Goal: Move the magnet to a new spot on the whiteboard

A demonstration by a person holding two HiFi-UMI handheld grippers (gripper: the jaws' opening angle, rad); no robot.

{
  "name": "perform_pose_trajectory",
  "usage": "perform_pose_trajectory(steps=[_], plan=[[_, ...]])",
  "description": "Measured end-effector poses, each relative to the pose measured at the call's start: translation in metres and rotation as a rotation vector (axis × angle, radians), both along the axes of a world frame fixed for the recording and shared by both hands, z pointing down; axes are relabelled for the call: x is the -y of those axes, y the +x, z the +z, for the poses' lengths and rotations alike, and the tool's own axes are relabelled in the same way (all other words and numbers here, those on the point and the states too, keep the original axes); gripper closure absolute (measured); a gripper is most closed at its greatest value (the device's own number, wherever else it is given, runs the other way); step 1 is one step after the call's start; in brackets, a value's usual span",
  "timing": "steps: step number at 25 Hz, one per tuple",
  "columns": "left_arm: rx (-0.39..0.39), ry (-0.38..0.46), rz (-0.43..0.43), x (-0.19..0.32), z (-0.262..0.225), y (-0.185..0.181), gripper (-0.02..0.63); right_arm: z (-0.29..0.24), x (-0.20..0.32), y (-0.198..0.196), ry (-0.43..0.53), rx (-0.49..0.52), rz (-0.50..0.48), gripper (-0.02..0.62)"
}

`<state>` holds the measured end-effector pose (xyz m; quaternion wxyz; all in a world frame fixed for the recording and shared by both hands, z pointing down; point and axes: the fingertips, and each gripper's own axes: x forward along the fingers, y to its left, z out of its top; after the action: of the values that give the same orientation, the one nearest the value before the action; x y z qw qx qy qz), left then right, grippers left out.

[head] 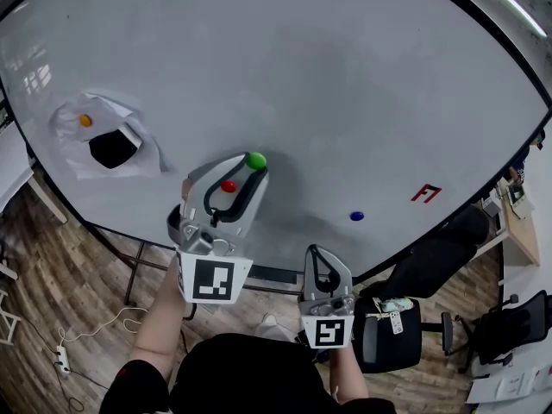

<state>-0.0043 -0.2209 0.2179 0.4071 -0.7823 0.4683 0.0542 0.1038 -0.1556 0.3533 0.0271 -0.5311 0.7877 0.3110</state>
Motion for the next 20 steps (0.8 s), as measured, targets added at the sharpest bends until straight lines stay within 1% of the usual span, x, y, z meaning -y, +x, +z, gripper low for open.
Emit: perform_pose_trajectory(steps=[3, 8, 13, 16, 20], plan=[[-0.008, -0.014, -0.008, -0.004, 0.010, -0.006, 0.476, 0.001, -0.001, -0.003, 0.000, 0.003, -0.015, 0.595], [-0.006, -0.008, -0.001, -0.017, 0.021, -0.012, 0.476, 0.002, -0.003, -0.010, 0.001, -0.004, -0.033, 0.595], [0.013, -0.031, -0.002, -0.026, 0.043, -0.014, 0.476, 0.005, -0.007, -0.015, -0.003, -0.017, -0.047, 0.595], [-0.002, -0.059, -0.007, -0.028, 0.058, -0.018, 0.476, 0.006, -0.009, -0.018, -0.005, -0.027, -0.053, 0.595], [-0.015, -0.053, -0.011, -0.037, 0.067, -0.023, 0.476, 0.007, -0.014, -0.021, -0.007, -0.030, -0.063, 0.595]])
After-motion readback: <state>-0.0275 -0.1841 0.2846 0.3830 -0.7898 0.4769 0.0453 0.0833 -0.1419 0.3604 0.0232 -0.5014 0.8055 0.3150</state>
